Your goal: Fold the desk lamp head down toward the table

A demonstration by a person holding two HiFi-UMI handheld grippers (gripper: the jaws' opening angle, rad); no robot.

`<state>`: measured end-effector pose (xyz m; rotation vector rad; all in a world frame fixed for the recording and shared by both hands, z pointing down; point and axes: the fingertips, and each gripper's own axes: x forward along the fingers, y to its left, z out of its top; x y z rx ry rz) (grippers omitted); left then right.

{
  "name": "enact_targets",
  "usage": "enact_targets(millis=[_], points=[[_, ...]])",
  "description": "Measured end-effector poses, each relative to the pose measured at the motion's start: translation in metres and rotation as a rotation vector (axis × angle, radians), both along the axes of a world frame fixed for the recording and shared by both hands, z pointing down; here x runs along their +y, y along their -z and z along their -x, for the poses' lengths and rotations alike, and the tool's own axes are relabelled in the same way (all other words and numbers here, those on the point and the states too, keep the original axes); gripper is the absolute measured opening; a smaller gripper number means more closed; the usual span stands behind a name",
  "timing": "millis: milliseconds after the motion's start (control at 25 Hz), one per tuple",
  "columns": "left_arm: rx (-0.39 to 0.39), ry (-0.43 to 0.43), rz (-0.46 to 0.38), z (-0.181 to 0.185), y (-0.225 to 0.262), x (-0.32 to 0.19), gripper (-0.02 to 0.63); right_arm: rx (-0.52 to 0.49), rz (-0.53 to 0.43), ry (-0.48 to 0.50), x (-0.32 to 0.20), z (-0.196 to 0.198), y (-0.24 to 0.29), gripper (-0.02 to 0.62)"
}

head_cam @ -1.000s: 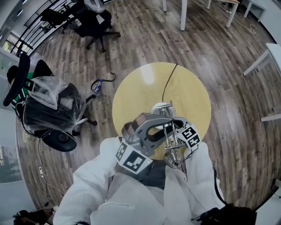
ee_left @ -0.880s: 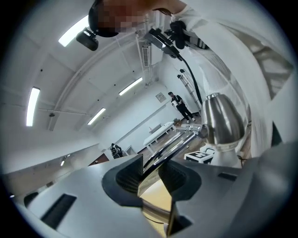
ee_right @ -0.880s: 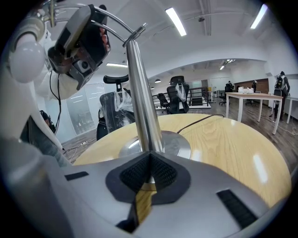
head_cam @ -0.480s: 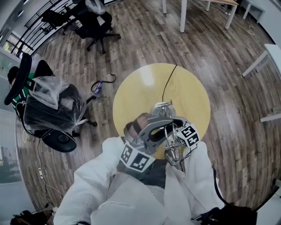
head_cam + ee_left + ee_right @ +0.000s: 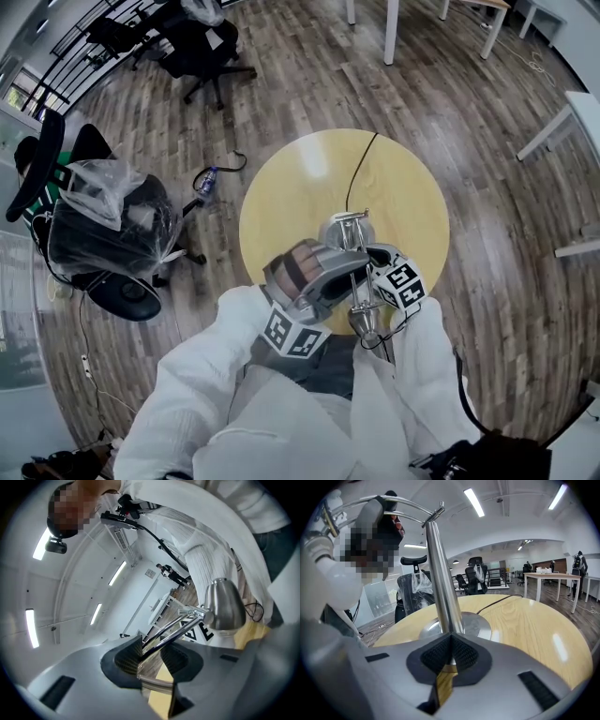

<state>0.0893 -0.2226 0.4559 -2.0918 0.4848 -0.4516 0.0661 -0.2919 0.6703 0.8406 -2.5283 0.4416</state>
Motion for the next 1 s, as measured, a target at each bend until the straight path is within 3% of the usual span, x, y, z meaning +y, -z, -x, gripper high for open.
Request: enact_targets(millis=[400,600,760,1000], points=[[-0.054,-0.023,-0.129,-0.001,-0.015,0.004,0.106,0.000,-0.005,-0.001,0.002,-0.001,-0.001,0.012],[-0.146,-0.078,-0.251,-0.002,-0.029,0.001,0.115,0.001,-0.013,0.001,0.001,-0.003,-0.001,0.012],[-0.224,-0.064,-0.412,-0.004,-0.040,-0.003,0.123,-0.002,-0.013,-0.003,0.002,-0.004,-0.001,0.012],[-0.209,-0.026,-0.494,0.000,-0.043,-0.005,0.123,0.000,-0.008,0.001,0.003,-0.001,-0.003,0.012]])
